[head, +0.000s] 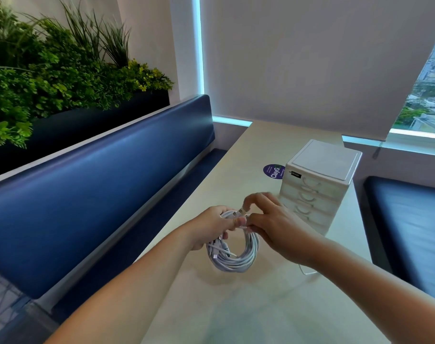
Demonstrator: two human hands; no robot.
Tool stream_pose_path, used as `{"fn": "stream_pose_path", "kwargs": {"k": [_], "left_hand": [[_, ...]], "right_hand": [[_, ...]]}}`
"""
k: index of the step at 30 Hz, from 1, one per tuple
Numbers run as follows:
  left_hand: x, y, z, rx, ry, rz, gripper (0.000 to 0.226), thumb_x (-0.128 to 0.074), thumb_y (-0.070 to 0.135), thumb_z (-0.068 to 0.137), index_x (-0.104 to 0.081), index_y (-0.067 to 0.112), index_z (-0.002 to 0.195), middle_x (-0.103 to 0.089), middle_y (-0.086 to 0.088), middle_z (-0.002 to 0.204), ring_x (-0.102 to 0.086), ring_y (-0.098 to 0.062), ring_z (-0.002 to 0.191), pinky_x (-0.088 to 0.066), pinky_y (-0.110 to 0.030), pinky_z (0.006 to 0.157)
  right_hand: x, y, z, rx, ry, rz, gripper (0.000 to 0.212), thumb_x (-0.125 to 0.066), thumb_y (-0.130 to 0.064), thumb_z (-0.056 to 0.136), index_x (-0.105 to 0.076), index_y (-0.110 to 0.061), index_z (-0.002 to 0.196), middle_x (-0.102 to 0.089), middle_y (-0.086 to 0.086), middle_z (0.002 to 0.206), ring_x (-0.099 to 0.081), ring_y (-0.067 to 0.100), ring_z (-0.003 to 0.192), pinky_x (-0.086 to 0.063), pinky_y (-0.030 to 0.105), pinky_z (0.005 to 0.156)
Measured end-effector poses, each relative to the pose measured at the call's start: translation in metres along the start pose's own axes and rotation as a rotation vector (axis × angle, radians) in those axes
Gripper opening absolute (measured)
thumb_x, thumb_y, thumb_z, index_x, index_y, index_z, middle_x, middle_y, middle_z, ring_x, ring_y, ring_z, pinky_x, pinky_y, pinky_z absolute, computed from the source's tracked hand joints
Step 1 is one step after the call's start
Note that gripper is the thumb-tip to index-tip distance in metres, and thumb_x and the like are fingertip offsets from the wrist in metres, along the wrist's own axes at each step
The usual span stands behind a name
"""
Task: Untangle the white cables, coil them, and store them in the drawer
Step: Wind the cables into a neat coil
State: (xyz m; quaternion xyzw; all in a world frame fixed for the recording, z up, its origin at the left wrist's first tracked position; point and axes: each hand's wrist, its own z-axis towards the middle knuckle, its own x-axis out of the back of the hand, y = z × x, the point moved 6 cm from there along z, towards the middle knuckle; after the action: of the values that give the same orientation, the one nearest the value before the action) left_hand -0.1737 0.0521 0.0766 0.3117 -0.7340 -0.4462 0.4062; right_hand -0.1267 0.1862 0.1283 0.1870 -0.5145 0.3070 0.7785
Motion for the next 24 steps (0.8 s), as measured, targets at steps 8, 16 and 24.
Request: {"fn": "stream_pose_path", "kwargs": {"k": [8,16,24], "left_hand": [[0.004,0.007,-0.015,0.013,-0.2,-0.24,0.049,-0.059,0.051,0.087,-0.063,0.012,0.117,-0.057,0.004,0.086,-0.044,-0.007,0.062,-0.042,-0.018,0.052],[0.006,0.013,-0.018,-0.003,-0.225,-0.253,0.035,-0.053,0.032,0.099,-0.058,0.011,0.126,-0.051,0.001,0.086,-0.045,-0.007,0.06,-0.043,-0.018,0.049],[0.005,0.011,-0.011,-0.042,-0.097,-0.235,0.032,-0.058,0.028,0.098,-0.058,0.012,0.125,-0.055,-0.003,0.09,-0.046,-0.009,0.062,-0.044,-0.021,0.052]], "right_hand": [[0.007,0.005,0.002,-0.006,-0.006,0.255,0.014,-0.053,-0.013,0.095,-0.066,-0.012,0.1,-0.062,-0.002,0.119,-0.062,0.013,0.101,-0.046,0.016,0.089],[0.005,0.01,-0.003,-0.098,-0.002,0.308,0.013,-0.053,-0.016,0.094,-0.065,-0.012,0.096,-0.058,-0.005,0.119,-0.057,0.006,0.099,-0.042,0.01,0.086],[0.001,0.01,-0.005,-0.206,-0.003,0.359,0.01,-0.055,-0.013,0.092,-0.064,-0.014,0.088,-0.055,-0.004,0.108,-0.053,0.004,0.087,-0.034,0.003,0.078]]}}
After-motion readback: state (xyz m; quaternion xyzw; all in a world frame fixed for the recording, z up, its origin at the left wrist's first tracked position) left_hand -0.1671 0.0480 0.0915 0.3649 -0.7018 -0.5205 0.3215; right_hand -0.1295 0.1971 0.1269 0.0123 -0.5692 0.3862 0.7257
